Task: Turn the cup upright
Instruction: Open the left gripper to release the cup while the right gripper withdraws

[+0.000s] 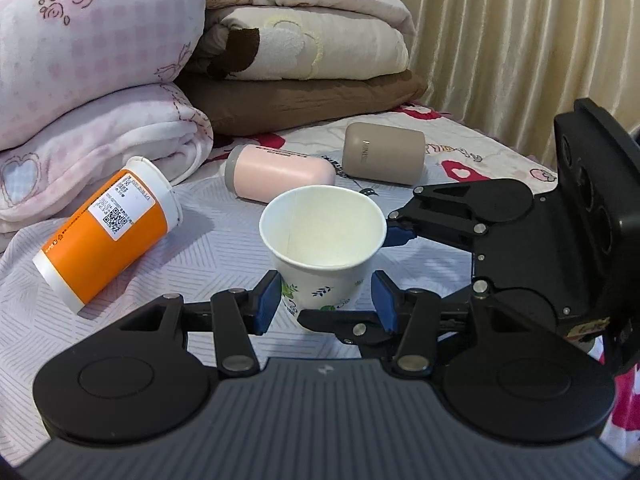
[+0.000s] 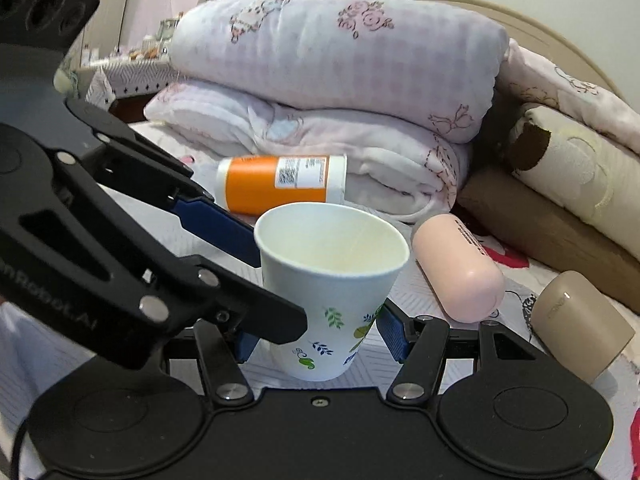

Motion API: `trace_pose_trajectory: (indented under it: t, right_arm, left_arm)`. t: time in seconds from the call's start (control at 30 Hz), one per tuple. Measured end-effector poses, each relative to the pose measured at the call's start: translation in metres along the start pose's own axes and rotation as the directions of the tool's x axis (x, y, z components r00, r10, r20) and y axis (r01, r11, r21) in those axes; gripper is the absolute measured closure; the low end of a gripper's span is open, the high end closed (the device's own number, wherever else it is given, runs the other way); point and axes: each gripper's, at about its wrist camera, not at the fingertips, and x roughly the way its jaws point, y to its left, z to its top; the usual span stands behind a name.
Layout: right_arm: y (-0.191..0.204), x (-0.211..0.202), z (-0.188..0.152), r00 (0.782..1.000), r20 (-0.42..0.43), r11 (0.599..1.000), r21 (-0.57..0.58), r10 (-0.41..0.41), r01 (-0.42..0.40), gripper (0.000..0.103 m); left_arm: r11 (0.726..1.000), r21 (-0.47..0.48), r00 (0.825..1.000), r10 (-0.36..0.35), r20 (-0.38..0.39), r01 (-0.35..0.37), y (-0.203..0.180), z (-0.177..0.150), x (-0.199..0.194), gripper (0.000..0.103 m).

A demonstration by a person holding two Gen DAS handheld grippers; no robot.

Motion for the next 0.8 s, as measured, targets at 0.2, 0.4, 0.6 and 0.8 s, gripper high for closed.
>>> trace_pose_trajectory:
  t: [0.2, 0.4, 0.6, 0.8]
  right_arm:
    - [0.0, 0.008, 0.0, 1.0, -0.017, 0.999, -0.031, -0.009, 0.009, 0.037]
    - [-0.003, 0.011, 0.002, 0.999, -0.041, 1.0, -0.012, 0.002, -0.003, 0.037]
    - [-0.003, 0.011, 0.001, 0.999, -0.046, 1.0, -0.01, 0.001, -0.002, 0.036]
    - [-0.003, 0.01, 0.004, 0.998, -0.057, 1.0, -0.011, 0.003, -0.004, 0.035]
  left_arm:
    - [0.999, -0.039, 1.0, -0.006, -0.01, 0.005, 0.007, -0.002, 0.008, 0.055]
    - [0.994, -0.106, 1.0, -0.015, -0.023, 0.012, 0.015, -0.004, 0.015, 0.055]
    - [0.994, -0.11, 1.0, -0.011, -0.027, 0.008, 0.013, -0.004, 0.016, 0.055]
    - [0.993, -0.116, 0.999, -0.011, -0.042, 0.006, 0.012, 0.0, 0.015, 0.055]
